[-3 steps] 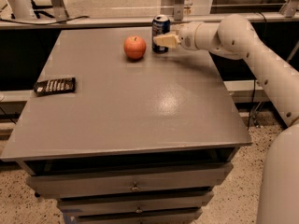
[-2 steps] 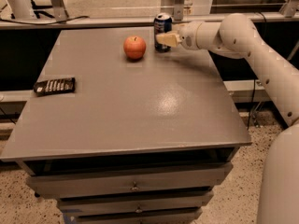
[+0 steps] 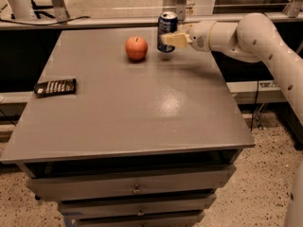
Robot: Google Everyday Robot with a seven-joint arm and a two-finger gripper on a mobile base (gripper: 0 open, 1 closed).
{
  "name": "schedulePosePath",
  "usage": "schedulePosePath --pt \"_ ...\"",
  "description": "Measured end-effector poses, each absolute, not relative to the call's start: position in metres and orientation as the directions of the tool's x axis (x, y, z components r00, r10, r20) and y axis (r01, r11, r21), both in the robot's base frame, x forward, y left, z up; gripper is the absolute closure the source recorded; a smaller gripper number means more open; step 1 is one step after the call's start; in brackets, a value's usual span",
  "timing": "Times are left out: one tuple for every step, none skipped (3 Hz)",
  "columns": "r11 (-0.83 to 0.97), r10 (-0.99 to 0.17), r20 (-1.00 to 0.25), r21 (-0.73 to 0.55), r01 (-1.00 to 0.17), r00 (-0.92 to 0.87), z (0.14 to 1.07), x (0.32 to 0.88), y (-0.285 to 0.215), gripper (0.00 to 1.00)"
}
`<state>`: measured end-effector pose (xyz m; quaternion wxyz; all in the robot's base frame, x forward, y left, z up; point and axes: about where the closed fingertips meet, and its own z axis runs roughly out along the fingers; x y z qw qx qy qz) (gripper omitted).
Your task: Pick pepsi can
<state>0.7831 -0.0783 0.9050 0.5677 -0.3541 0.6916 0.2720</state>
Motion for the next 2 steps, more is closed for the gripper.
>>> schedulePosePath --pt "0.545 -0.138 -0.989 -0.032 -0.838 -0.052 0.938 0.745 -0.085 1.0" --pt "0.471 -0.154 -0.988 -0.061 -0.88 -0.015 0.971 0.695 -0.094 1.0"
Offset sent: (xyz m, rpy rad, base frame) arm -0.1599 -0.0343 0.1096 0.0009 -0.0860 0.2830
